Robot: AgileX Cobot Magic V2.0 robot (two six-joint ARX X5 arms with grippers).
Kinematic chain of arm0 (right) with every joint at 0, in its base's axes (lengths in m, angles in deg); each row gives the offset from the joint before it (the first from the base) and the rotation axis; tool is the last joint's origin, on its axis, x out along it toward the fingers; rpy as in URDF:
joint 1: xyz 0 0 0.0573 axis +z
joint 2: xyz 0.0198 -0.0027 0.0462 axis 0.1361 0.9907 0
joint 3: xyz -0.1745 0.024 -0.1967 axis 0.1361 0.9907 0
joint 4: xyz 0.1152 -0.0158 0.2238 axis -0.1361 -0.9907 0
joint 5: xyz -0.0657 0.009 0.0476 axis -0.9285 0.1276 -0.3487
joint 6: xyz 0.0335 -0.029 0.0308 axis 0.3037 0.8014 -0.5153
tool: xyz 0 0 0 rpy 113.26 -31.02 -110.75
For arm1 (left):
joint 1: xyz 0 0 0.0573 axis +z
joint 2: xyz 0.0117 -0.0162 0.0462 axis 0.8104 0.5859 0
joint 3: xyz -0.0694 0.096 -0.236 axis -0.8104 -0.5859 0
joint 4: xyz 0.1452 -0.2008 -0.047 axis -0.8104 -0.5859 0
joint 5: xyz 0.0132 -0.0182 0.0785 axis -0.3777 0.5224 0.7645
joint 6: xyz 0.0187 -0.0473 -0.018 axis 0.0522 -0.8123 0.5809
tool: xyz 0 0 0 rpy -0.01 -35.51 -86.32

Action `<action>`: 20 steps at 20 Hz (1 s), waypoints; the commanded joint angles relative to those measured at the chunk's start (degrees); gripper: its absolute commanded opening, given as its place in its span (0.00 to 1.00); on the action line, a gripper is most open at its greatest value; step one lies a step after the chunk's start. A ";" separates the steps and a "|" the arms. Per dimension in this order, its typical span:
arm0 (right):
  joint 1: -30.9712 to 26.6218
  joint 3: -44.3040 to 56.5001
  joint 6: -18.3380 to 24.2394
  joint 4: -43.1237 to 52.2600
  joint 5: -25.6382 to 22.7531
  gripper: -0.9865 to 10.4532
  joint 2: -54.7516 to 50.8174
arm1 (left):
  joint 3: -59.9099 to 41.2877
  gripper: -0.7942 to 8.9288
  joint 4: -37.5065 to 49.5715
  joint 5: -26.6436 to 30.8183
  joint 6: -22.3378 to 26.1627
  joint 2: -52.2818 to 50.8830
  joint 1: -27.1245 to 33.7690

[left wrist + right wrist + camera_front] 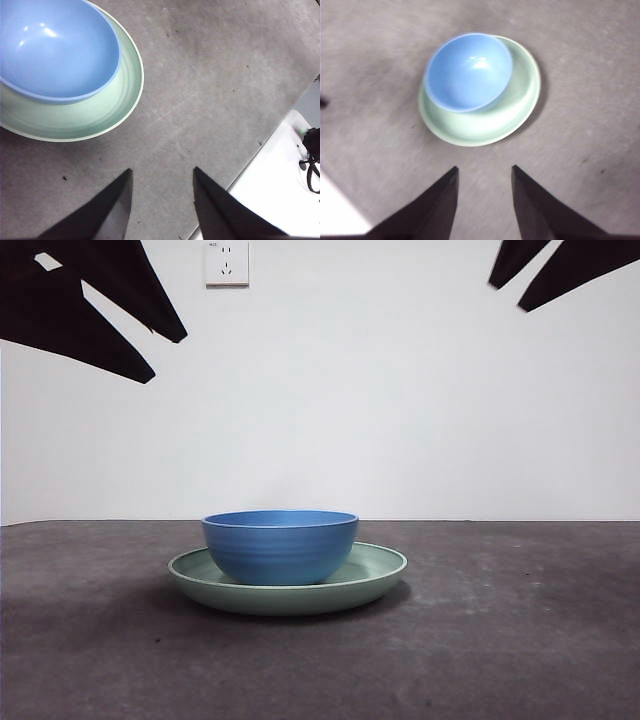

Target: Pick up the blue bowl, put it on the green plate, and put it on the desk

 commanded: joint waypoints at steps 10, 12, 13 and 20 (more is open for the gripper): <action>0.72 13.79 0.81 0.44 8.31 0.23 -12.35 | 0.68 0.28 -0.20 -0.24 1.07 0.22 -0.31; 0.70 13.79 0.79 0.35 8.31 0.23 -12.46 | 0.68 0.28 -0.17 -0.24 1.09 0.22 -0.31; 0.72 13.79 0.81 0.33 8.31 0.23 -12.48 | 0.68 0.28 -0.20 -0.24 1.09 0.22 -0.31; 0.72 13.79 0.81 0.15 8.33 0.15 -12.63 | 0.68 0.13 -0.15 -0.24 1.09 0.22 -0.31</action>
